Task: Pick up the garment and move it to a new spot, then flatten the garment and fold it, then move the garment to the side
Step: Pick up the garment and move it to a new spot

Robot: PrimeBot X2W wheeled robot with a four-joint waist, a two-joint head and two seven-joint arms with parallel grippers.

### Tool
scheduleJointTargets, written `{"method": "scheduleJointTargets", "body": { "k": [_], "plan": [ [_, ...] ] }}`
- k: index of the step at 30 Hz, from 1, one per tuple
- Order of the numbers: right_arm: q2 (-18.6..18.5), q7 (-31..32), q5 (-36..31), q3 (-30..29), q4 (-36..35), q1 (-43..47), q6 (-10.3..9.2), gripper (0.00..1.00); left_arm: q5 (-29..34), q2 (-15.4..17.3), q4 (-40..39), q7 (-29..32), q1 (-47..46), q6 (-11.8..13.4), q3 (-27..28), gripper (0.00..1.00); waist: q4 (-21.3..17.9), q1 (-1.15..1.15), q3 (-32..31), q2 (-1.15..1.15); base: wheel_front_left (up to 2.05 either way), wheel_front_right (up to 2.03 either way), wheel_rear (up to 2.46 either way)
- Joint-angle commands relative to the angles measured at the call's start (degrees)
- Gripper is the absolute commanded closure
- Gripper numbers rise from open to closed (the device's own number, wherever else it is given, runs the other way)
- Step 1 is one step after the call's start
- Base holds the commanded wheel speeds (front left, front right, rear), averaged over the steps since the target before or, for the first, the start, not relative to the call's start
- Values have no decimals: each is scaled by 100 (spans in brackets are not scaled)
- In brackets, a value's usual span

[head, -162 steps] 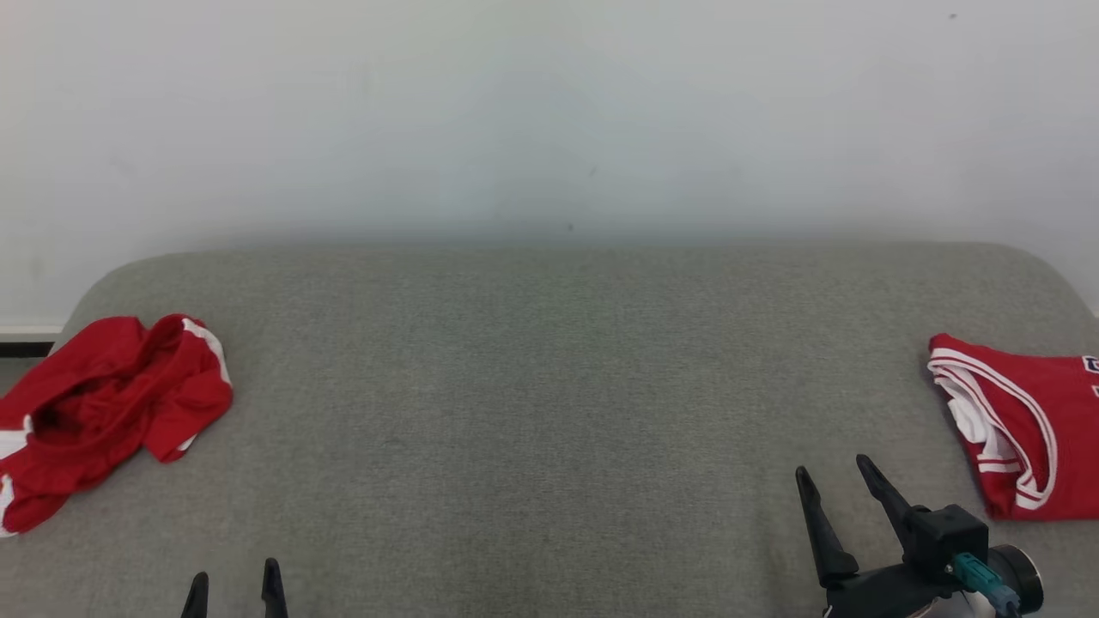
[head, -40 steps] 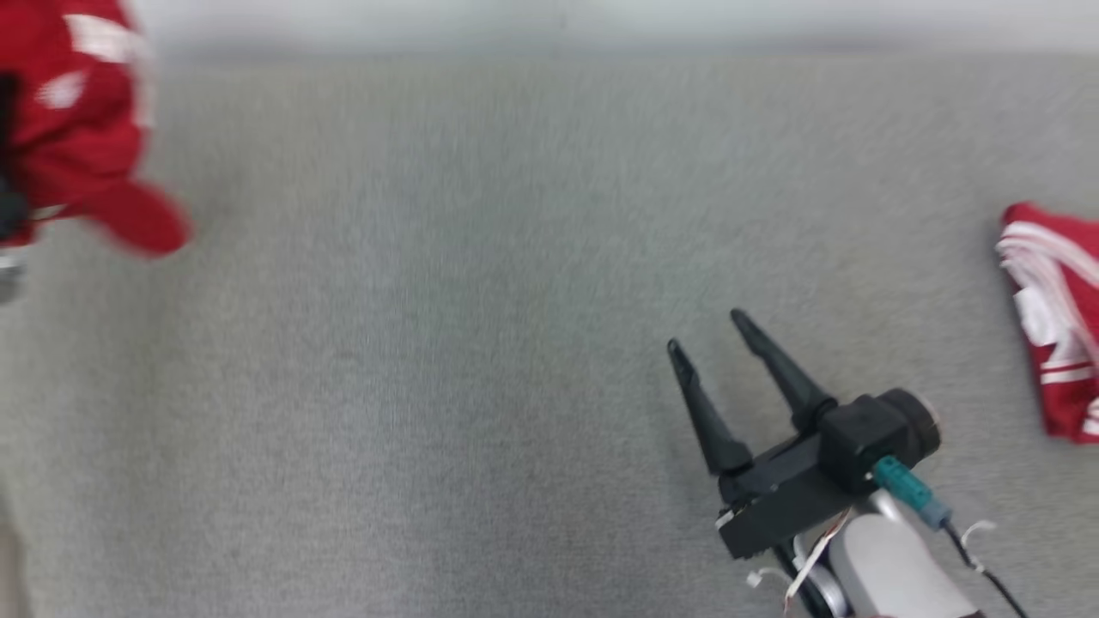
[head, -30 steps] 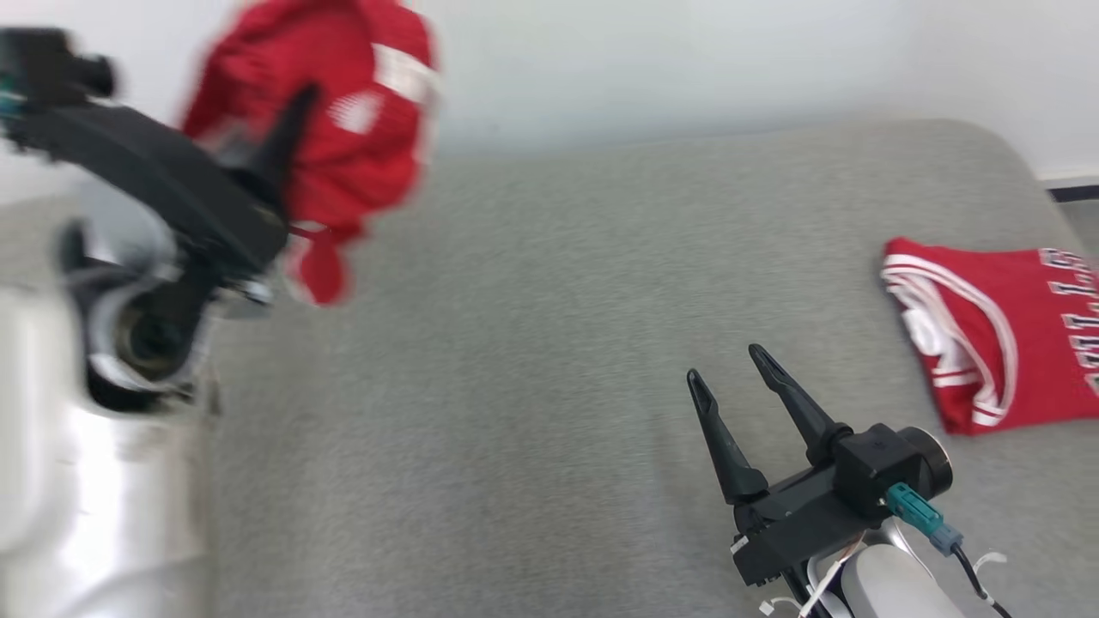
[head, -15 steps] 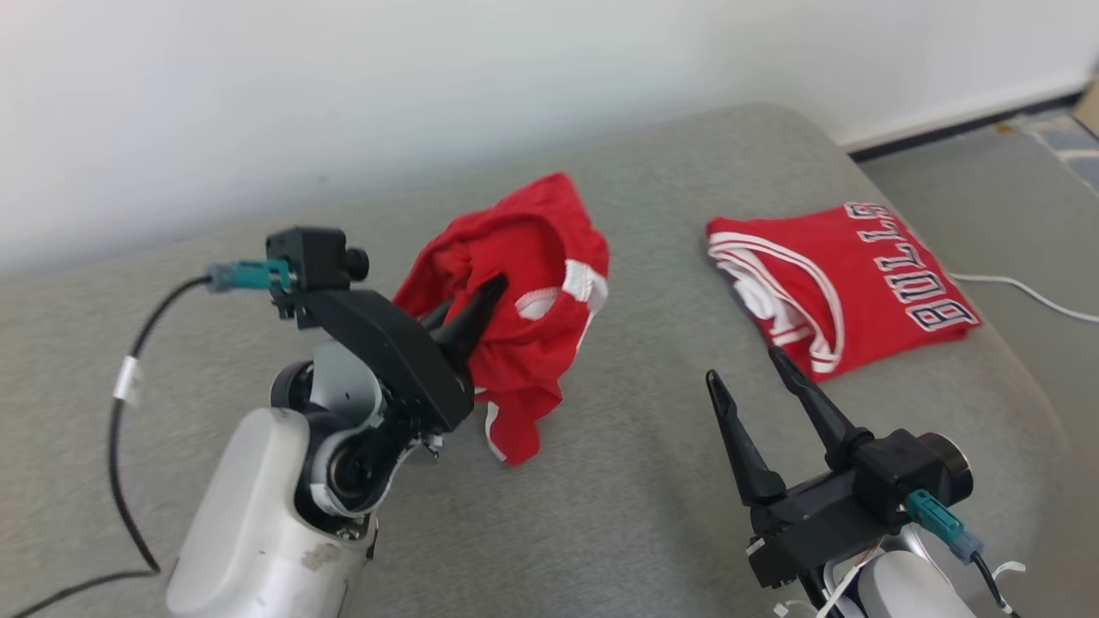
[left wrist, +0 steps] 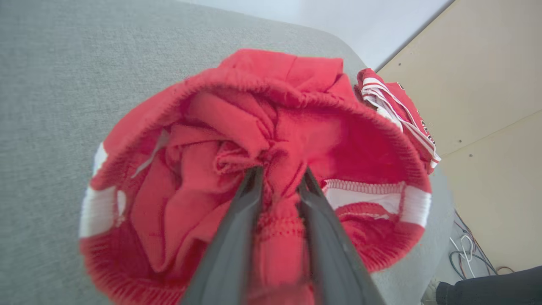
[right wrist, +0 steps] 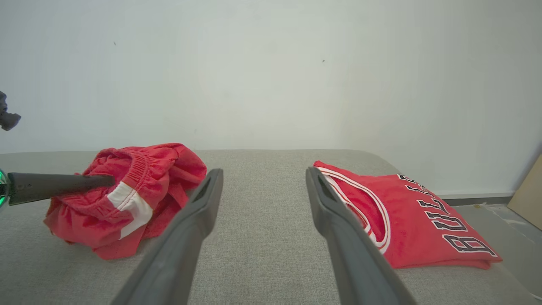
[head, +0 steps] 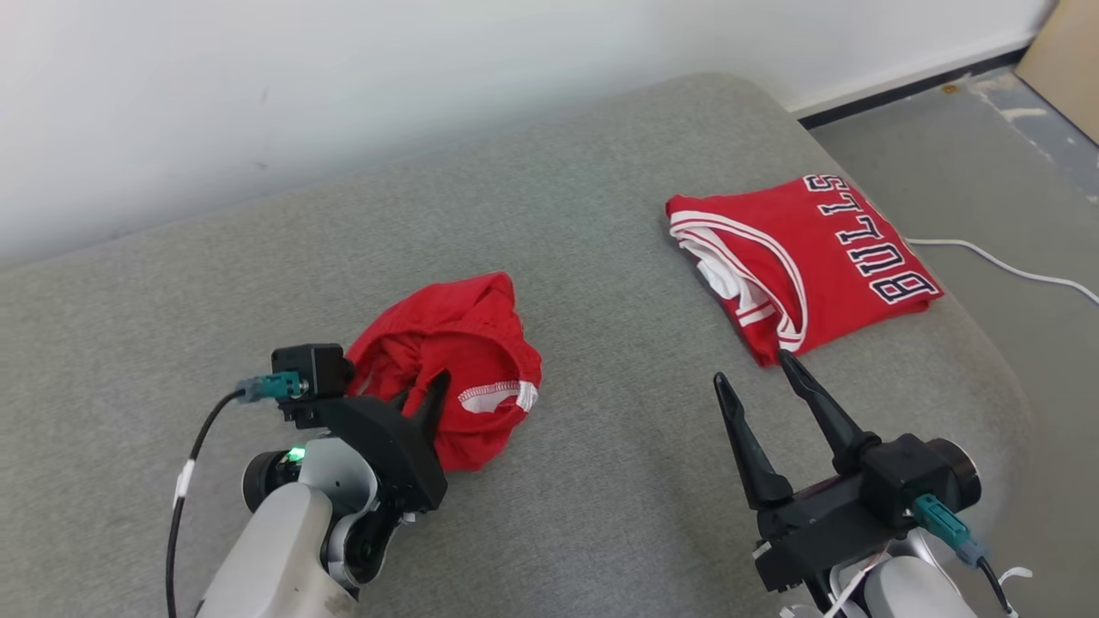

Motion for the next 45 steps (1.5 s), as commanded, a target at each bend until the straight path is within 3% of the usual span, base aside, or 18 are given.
{"method": "scheduleJointTargets", "body": {
  "k": [1, 9, 15, 23, 31, 45],
  "plan": [
    [-18, 6, -27, -21, -21, 107, -17, 0, -31, -7, 38, -187, 31, -69, 30, 0, 184, 0, -139, 0, 0, 0, 0],
    [-87, 79, -70, -284, -94, 301, -17, 0, -1, -30, -71, -1535, 440, -178, 152, 0, 672, 0, -430, 0, 0, 0, 0],
    [-122, 115, -110, -589, -177, 498, -17, 0, 265, 132, -382, -2248, 966, 24, 295, 0, 1106, 0, -635, 0, 0, 0, 0],
    [-107, 91, -166, -848, -155, 734, -17, 0, 843, 383, -1412, -2375, 1877, 425, 893, 0, 1471, 0, -798, 0, 0, 0, 0],
    [-176, 23, -136, -1119, 55, 918, -17, 0, 1506, 420, -2408, -2373, 2956, 488, 1396, 0, 1623, 0, -902, 0, 0, 0, 0],
    [-62, -56, -196, -1366, 425, 1116, -17, 0, 2009, 331, -2825, -2375, 3587, 465, 1734, 0, 1719, 0, -923, 0, 0, 0, 0]
  ]
}}
